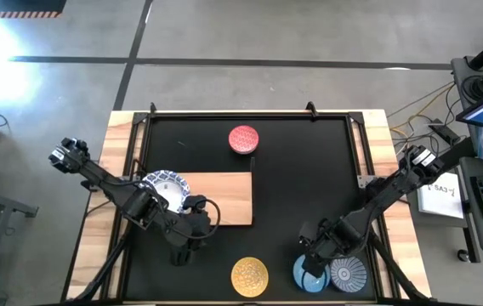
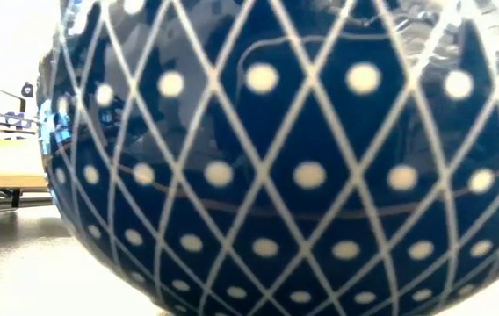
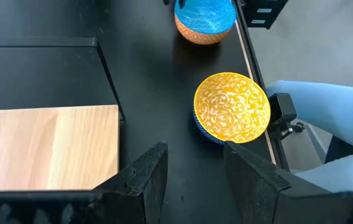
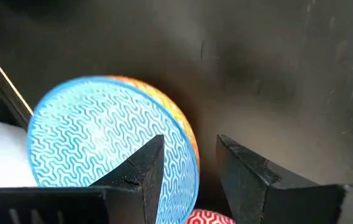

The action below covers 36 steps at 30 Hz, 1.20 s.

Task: Place and stack bowls onto a shelf
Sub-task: Put the light blue bowl on the shelf

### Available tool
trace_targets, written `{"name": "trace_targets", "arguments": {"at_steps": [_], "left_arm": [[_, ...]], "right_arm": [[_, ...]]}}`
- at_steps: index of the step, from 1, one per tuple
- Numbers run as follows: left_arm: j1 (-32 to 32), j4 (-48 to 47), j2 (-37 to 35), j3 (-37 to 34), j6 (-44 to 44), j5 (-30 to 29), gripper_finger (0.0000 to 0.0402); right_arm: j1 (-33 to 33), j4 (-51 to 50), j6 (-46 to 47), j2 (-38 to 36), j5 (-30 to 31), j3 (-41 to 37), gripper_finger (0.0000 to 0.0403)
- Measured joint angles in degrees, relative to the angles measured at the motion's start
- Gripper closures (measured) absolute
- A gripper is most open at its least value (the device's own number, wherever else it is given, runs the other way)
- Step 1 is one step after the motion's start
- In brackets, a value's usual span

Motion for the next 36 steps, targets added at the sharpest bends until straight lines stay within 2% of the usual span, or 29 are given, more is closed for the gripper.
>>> {"name": "trace_targets", "arguments": {"at_steps": [5, 16, 27, 36], "left_arm": [[0.0, 0.0, 0.0, 0.0, 0.0, -0.2, 0.0262], [0.0, -0.1, 0.0, 0.0, 0.0, -0.2, 0.0262], [0.0, -0.1, 0.0, 0.0, 0.0, -0.2, 0.0262], [0.0, -0.1, 0.0, 0.0, 1.3, -0.2, 0.0262]], "right_arm": [[0.0, 4.5, 0.0, 0.0, -3.8, -2.3, 0.0268], [0.0, 7.0, -0.9, 0.0, -3.4, -4.2, 0.0276], [0.0, 9.8, -0.6, 0.0, -3.4, -6.5, 0.0314], [0.0, 9.9, -2.8, 0.0, -2.1, -6.5, 0.0361]]}}
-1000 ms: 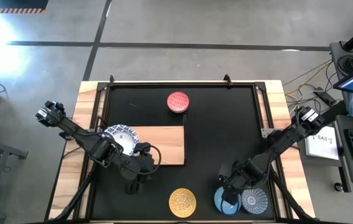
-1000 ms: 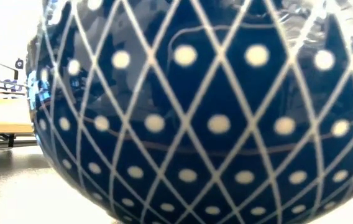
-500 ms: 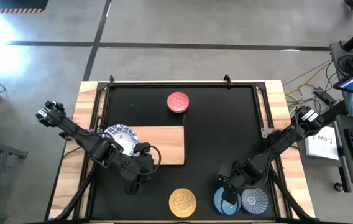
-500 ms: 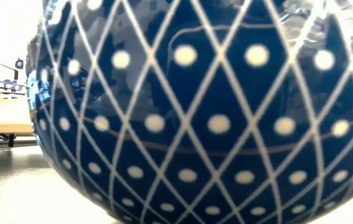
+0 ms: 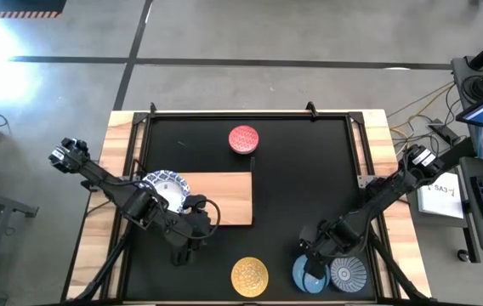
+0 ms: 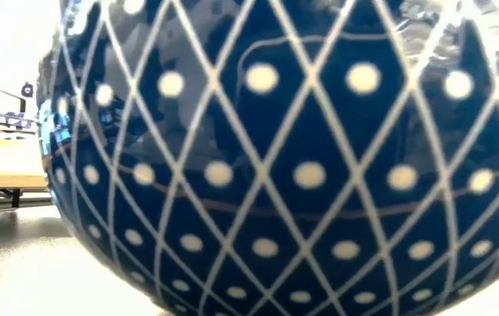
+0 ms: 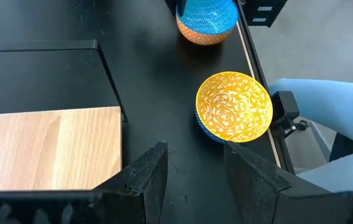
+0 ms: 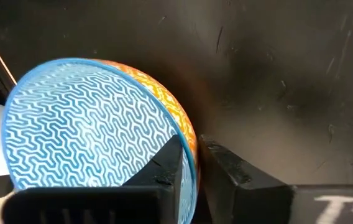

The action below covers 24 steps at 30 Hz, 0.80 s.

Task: Place and stack bowls onto a shelf
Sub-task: Put the light blue bowl on the shelf

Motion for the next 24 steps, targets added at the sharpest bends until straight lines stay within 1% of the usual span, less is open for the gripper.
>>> {"name": "trace_targets", "arguments": {"at_steps": [6, 15, 19, 24], "left_arm": [[0.0, 0.0, 0.0, 0.0, 0.0, 0.0, 0.0262], [0.0, 0.0, 0.0, 0.0, 0.2, 0.0, 0.0262], [0.0, -0.1, 0.0, 0.0, 0.2, 0.0, 0.0262], [0.0, -0.8, 0.0, 0.0, 0.2, 0.0, 0.0262]], "right_arm": [[0.0, -0.1, -0.2, 0.0, 0.5, 0.0, 0.0384], [-0.4, 1.2, 0.2, 0.0, 0.2, 0.1, 0.0389], [-1.4, 1.0, -1.5, -0.2, 0.1, 1.6, 0.0389], [-3.3, 0.8, -5.4, -1.6, -1.8, 5.1, 0.0390]]}}
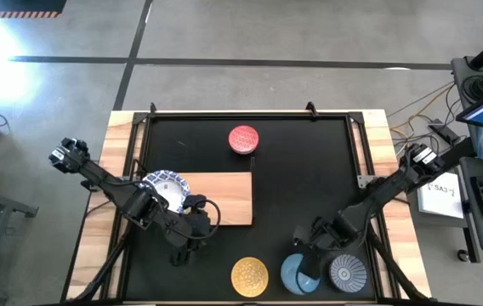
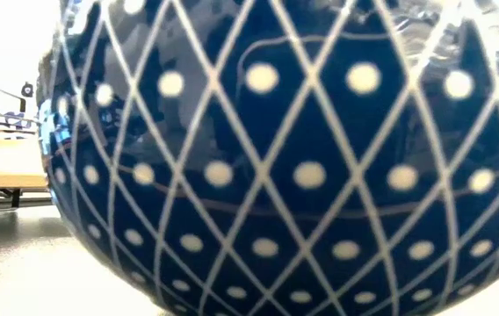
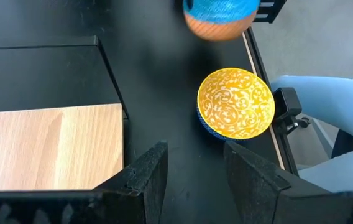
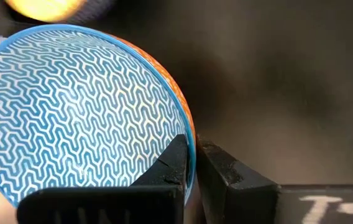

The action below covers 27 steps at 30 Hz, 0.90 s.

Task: Place and stack bowls onto a shelf
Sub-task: Put the light blue bowl on the shelf

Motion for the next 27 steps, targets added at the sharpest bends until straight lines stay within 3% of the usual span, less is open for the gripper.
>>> {"name": "trace_targets", "arguments": {"at_steps": [15, 21, 27], "left_arm": [[0.0, -1.9, 0.0, 0.0, 0.9, -1.2, 0.0262], [0.0, -0.9, 0.0, 0.1, 6.4, -14.8, 0.0262], [0.2, -1.5, -0.5, 1.1, 7.4, -23.7, 0.0262]], "right_arm": [[-12.4, -0.1, -22.5, -2.4, 3.7, 13.3, 0.0390], [-18.1, -0.2, -29.7, -1.9, 4.3, 17.5, 0.0390], [-22.8, -0.4, -36.5, -1.9, 11.2, 21.4, 0.0390]]}}
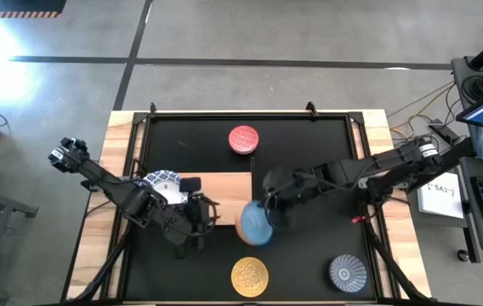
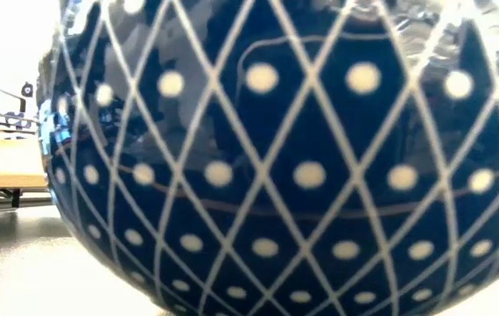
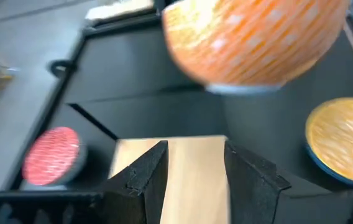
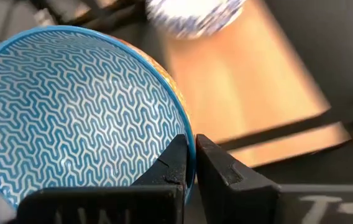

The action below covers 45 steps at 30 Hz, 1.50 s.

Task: Place and stack bowls onto a shelf
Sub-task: Put the light blue bowl on the shelf

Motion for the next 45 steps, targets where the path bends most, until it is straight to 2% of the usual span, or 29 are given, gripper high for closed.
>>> {"name": "trace_targets", "arguments": {"at_steps": [3, 10, 14, 17, 21, 24, 28, 33, 40, 45], "left_arm": [[0.0, -0.2, 0.0, 1.0, 0.0, -5.0, 0.0262], [0.0, -3.8, -0.1, 5.4, 0.0, -15.7, 0.0262], [0.0, -4.2, -0.1, 6.9, 0.2, -24.5, 0.0262], [0.1, -4.2, -0.1, 7.0, 1.1, -33.0, 0.0262], [0.1, -4.1, -0.1, 6.9, 0.1, -44.9, 0.0262], [0.1, -3.8, -0.1, 6.9, 0.0, -51.5, 0.0262], [0.2, -2.4, -0.1, 6.9, -0.1, -51.8, 0.0262], [0.5, -1.2, 0.1, 7.2, -0.1, -51.9, 0.0262], [3.4, -0.9, 0.1, 7.5, 0.0, -51.9, 0.0262], [6.8, -1.2, 0.1, 7.5, 0.8, -51.9, 0.0262]], "right_arm": [[-2.4, -0.1, -3.9, 0.0, 5.5, 1.4, 0.0390], [-7.5, 0.2, -12.1, 0.0, 23.2, 2.9, 0.0390], [-9.3, 3.3, -18.2, 0.0, 32.1, 2.9, 0.0390], [-10.0, 9.2, -24.9, 0.0, 34.3, 2.9, 0.0390], [-10.0, 21.6, -33.0, 0.0, 34.3, 2.9, 0.0390], [-10.0, 30.6, -38.5, 0.7, 34.3, 3.0, 0.0390], [-10.1, 37.8, -44.3, 2.1, 35.7, 3.0, 0.0390], [-10.7, 46.3, -56.0, 6.0, 44.0, 3.0, 0.0390], [-11.9, 60.5, -68.1, 12.0, 43.8, 3.0, 0.0390], [-12.4, 63.5, -68.4, 13.5, 43.4, 3.6, 0.0390]]}}
